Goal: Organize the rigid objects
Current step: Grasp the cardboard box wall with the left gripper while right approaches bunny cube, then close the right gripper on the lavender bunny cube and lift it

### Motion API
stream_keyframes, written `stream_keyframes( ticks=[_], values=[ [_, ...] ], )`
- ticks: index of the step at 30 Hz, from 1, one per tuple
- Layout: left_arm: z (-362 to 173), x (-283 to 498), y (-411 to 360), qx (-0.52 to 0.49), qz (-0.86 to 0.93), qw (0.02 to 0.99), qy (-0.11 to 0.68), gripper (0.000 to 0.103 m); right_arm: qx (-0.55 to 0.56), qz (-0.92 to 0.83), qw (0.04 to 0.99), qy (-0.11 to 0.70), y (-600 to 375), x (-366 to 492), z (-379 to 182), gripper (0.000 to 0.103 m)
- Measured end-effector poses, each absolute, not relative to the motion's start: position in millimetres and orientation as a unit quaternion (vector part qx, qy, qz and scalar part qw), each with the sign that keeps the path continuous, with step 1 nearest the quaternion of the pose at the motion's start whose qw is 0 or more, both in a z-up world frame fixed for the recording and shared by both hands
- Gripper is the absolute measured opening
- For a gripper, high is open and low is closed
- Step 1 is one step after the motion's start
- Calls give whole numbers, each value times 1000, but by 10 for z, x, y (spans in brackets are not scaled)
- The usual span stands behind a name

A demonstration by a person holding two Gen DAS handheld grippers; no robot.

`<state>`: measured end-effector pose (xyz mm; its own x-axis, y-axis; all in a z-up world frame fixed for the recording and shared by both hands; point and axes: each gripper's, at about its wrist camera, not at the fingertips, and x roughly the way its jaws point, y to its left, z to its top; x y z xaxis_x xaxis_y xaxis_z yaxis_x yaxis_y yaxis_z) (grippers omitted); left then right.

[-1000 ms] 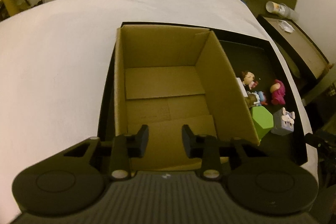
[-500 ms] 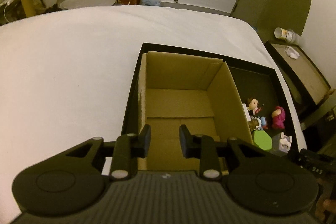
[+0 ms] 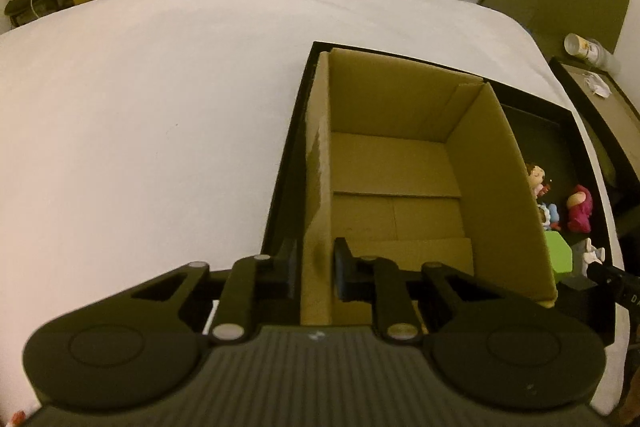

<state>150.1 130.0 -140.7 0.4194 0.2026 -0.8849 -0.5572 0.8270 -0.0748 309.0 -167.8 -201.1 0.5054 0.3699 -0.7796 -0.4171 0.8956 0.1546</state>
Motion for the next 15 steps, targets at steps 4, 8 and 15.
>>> stream_keyframes(
  ticks=[4, 8, 15],
  values=[
    [-1421, 1478, 1329, -179, 225, 823, 490, 18, -32, 213, 869, 446, -1615, 3127, -2061, 54],
    [-1423, 1476, 1342, -175, 217, 824, 493, 16, -32, 209, 870, 446, -1555, 3154, -2102, 54],
    [-1434, 1492, 1360, -159, 209, 824, 502, 8, -51, 196, 870, 449, -1500, 3171, -2161, 47]
  ],
)
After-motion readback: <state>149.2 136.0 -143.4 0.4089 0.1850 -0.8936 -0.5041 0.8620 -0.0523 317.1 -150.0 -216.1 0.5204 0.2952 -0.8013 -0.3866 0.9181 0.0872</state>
